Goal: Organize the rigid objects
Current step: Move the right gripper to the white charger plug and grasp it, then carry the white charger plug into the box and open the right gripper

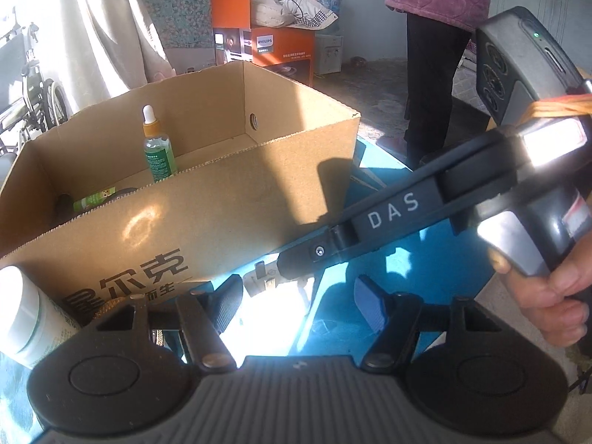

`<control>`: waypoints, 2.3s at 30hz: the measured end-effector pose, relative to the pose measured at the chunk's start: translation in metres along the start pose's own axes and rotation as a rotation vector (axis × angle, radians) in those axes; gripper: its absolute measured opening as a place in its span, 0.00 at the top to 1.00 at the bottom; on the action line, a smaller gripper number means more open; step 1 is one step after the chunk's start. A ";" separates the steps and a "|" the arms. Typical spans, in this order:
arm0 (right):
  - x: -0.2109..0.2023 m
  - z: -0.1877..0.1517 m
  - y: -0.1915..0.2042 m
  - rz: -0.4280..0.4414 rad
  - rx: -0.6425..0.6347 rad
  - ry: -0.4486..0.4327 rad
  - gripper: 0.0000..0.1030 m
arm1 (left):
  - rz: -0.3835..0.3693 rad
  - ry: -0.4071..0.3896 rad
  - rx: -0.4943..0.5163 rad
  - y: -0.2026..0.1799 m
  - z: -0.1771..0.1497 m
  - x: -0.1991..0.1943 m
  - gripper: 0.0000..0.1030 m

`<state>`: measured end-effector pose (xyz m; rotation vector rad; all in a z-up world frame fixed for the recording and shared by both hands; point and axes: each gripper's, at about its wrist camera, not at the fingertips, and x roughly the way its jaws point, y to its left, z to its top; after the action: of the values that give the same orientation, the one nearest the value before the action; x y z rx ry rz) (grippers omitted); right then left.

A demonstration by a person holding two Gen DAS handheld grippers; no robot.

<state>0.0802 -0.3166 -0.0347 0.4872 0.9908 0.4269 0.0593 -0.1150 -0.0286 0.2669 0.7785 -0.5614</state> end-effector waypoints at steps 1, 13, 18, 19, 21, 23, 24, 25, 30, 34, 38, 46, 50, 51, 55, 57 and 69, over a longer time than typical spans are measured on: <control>0.000 0.000 -0.001 0.002 0.008 0.000 0.77 | 0.015 0.003 0.011 -0.002 0.000 0.002 0.34; 0.003 -0.001 -0.005 0.012 0.053 0.005 0.75 | 0.048 0.066 -0.012 -0.006 0.004 0.033 0.39; 0.005 0.000 -0.004 0.012 0.055 0.013 0.74 | 0.061 0.083 -0.029 -0.004 0.004 0.038 0.47; 0.005 0.001 -0.004 0.011 0.056 0.014 0.73 | 0.065 0.084 -0.033 -0.002 0.004 0.038 0.50; 0.006 0.001 -0.004 0.013 0.057 0.018 0.73 | 0.071 0.083 -0.043 0.001 0.004 0.039 0.53; 0.006 0.002 -0.004 0.013 0.058 0.020 0.72 | 0.061 0.081 -0.060 0.003 0.004 0.039 0.54; 0.006 0.003 -0.003 0.011 0.057 0.021 0.72 | 0.059 0.080 -0.064 0.004 0.004 0.039 0.54; 0.006 0.003 -0.003 0.009 0.054 0.022 0.72 | 0.058 0.079 -0.066 0.004 0.003 0.039 0.54; 0.007 0.003 0.001 -0.001 0.046 0.023 0.72 | 0.054 0.079 -0.075 0.005 0.003 0.038 0.54; 0.006 0.002 0.003 -0.003 0.045 0.024 0.72 | 0.044 0.083 -0.092 0.006 0.003 0.036 0.54; 0.005 0.000 0.005 -0.001 0.043 0.023 0.72 | 0.044 0.084 -0.100 0.008 0.004 0.034 0.54; -0.008 -0.004 0.015 0.014 0.023 0.001 0.72 | 0.059 0.060 -0.103 0.009 0.006 0.019 0.54; -0.019 -0.005 0.023 0.027 0.004 -0.017 0.72 | 0.077 0.034 -0.096 0.004 0.007 0.004 0.54; -0.022 -0.005 0.025 0.029 -0.001 -0.022 0.72 | 0.082 0.027 -0.094 0.002 0.008 0.001 0.54; -0.035 -0.006 0.034 0.041 -0.025 -0.047 0.72 | 0.100 -0.005 -0.090 -0.001 0.010 -0.013 0.54; -0.044 -0.005 0.041 0.047 -0.040 -0.065 0.72 | 0.110 -0.025 -0.089 -0.005 0.011 -0.024 0.54; -0.086 0.036 0.084 0.101 -0.157 -0.185 0.72 | 0.174 -0.142 -0.068 0.009 0.068 -0.065 0.54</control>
<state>0.0595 -0.3024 0.0880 0.4276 0.7503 0.5357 0.0665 -0.1123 0.0651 0.2269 0.6286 -0.3847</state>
